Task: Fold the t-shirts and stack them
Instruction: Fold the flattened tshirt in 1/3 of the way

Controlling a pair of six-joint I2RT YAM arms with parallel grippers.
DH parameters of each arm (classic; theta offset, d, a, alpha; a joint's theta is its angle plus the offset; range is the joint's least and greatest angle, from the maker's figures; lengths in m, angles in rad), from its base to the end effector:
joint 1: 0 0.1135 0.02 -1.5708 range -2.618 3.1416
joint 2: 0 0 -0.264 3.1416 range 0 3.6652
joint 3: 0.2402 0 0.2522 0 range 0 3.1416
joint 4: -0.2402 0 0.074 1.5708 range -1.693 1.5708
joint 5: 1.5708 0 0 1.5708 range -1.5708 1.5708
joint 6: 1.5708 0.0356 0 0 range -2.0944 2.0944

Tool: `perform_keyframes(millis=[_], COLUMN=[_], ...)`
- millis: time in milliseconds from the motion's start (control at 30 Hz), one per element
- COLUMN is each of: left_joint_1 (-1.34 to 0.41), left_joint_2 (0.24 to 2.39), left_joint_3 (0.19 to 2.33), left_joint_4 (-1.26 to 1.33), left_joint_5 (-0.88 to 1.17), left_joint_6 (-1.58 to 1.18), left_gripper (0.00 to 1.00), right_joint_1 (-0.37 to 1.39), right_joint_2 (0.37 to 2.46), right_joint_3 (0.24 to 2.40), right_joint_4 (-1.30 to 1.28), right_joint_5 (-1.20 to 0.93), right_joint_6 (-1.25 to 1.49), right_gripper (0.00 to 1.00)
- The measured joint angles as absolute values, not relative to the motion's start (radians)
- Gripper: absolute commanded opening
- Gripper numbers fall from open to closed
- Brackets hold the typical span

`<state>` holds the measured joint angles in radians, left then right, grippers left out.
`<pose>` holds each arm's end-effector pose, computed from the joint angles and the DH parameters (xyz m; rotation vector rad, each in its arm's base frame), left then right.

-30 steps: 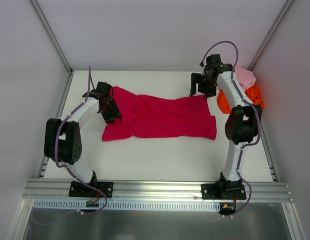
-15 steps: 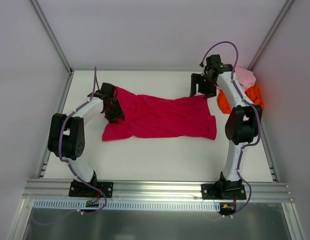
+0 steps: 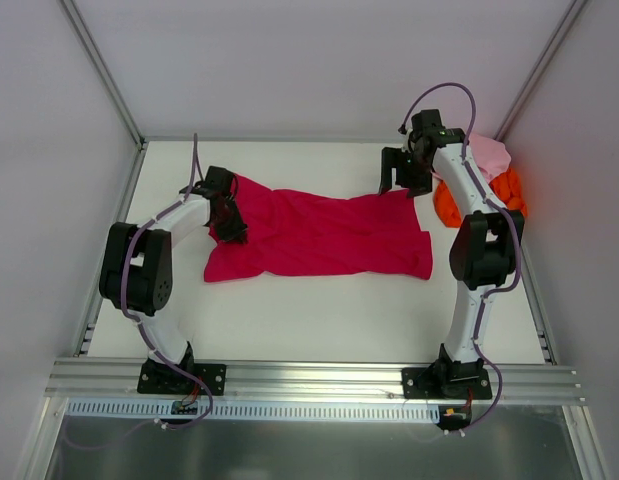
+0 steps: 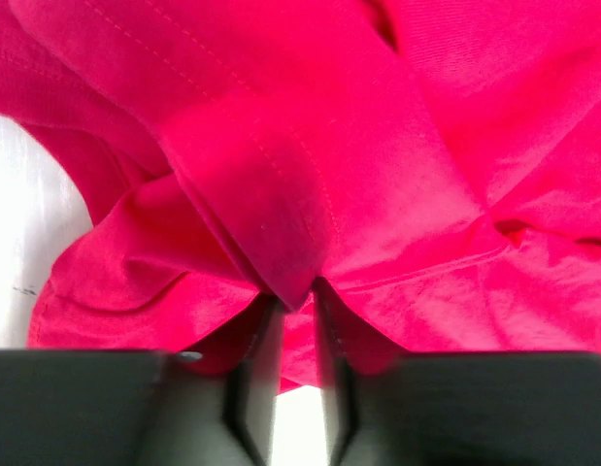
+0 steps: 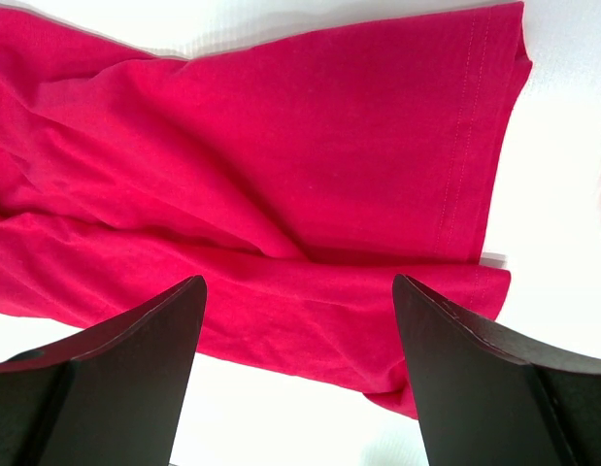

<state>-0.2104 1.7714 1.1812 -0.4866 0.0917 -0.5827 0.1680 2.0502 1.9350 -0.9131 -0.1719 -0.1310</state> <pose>0.3528 -0.0787 0.1894 -0.4683 2.6551 -0.3767 0.4410 0.0810 0.2858 -0.4476 2.5547 0.2367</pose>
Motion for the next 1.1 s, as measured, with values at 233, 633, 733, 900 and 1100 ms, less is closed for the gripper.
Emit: perform_keyframes(millis=[233, 633, 733, 900, 1100], left_joint_1=[-0.211, -0.217, -0.217, -0.217, -0.217], left_joint_2=[1.771, 1.771, 1.771, 1.811, 1.946], left_joint_3=[1.181, 1.248, 1.333, 1.502, 1.658], left_joint_4=[-0.476, -0.475, -0.471, -0.479, -0.493], left_joint_5=[0.091, 0.092, 0.092, 0.091, 0.091], left_joint_6=[-0.579, -0.579, -0.579, -0.579, -0.567], left_gripper=[0.00, 0.00, 0.00, 0.00, 0.99], right_joint_1=[0.168, 0.168, 0.169, 0.171, 0.171], right_joint_2=[2.049, 2.047, 2.047, 2.045, 2.028], right_joint_3=[1.935, 1.920, 1.918, 1.918, 1.914], right_joint_4=[-0.913, -0.913, -0.913, -0.913, -0.913], right_joint_5=[-0.172, -0.173, -0.173, -0.173, -0.173], right_joint_6=[-0.132, -0.133, -0.133, -0.133, -0.135], right_gripper=[0.83, 0.83, 0.83, 0.83, 0.83])
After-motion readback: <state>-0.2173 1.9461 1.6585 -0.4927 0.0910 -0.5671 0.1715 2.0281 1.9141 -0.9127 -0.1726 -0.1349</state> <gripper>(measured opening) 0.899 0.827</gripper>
